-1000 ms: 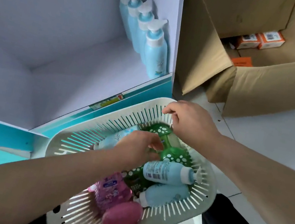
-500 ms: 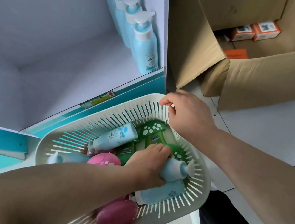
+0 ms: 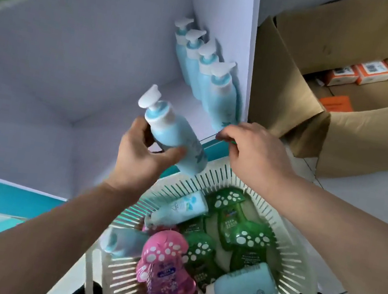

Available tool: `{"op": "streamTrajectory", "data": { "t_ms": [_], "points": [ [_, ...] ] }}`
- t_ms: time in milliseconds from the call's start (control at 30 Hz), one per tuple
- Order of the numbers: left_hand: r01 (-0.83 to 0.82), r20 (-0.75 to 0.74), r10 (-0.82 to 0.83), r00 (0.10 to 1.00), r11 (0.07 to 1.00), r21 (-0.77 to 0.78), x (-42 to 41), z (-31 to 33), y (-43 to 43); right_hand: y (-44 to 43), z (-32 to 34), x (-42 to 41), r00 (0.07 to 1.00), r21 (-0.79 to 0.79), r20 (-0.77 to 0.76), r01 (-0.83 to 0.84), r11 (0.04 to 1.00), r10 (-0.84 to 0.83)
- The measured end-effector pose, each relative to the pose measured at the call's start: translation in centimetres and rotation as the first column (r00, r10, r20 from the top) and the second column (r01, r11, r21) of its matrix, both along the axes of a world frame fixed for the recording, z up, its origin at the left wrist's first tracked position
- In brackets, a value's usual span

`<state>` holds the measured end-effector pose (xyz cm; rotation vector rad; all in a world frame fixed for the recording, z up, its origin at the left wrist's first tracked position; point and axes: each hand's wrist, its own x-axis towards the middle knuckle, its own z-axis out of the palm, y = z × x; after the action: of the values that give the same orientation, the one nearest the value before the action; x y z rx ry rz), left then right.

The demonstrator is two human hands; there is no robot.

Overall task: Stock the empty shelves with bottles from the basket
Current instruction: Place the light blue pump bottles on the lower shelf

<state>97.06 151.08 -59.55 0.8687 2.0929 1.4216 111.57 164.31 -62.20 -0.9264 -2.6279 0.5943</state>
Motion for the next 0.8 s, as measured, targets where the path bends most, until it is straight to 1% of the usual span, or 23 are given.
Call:
{"op": "streamTrajectory", "data": {
  "t_ms": [67,100,267,333,433,500,667,733,800],
  "points": [
    [-0.066,-0.019,0.066,0.998,0.998,0.025,-2.1,0.4,1.4,0.0,0.1,-1.1,0.998,0.043,0.012,-0.057,0.997,0.057],
    [-0.085,-0.034,0.086,0.996,0.996,0.012,-3.1,0.2,2.1,0.0,0.1,-1.7,0.996,0.06,0.028,-0.089,0.994,0.087],
    [-0.127,-0.089,0.121,0.989,0.99,-0.068,-6.2,-1.9,4.5,-0.1,-1.4,-4.0,0.965,0.111,0.197,-0.197,0.974,0.172],
    [-0.115,-0.113,0.105,0.988,0.989,-0.09,-6.8,-2.6,5.1,-0.2,-2.1,-4.3,0.951,0.124,0.247,-0.219,0.968,0.184],
    [-0.09,-0.09,0.083,0.993,0.992,-0.084,-7.1,-3.5,5.7,0.0,-2.8,-4.3,0.936,0.115,0.3,-0.226,0.967,0.183],
    [-0.072,-0.081,0.065,0.995,0.993,-0.091,-7.2,-4.1,5.8,0.1,-3.1,-4.3,0.931,0.088,0.315,-0.222,0.971,0.184],
    [0.003,-0.088,-0.012,0.996,0.994,-0.108,-7.5,-4.6,5.7,-0.1,-3.3,-4.5,0.928,0.084,0.329,-0.211,0.974,0.173],
    [-0.067,-0.14,0.043,0.989,0.984,-0.168,-7.3,-5.0,6.1,-0.2,-3.2,-4.7,0.93,0.094,0.33,-0.203,0.975,0.162],
    [-0.196,-0.218,0.146,0.965,0.954,-0.226,-6.7,-5.1,6.6,-0.4,-3.2,-5.0,0.936,0.107,0.318,-0.192,0.976,0.149]
  ]
}}
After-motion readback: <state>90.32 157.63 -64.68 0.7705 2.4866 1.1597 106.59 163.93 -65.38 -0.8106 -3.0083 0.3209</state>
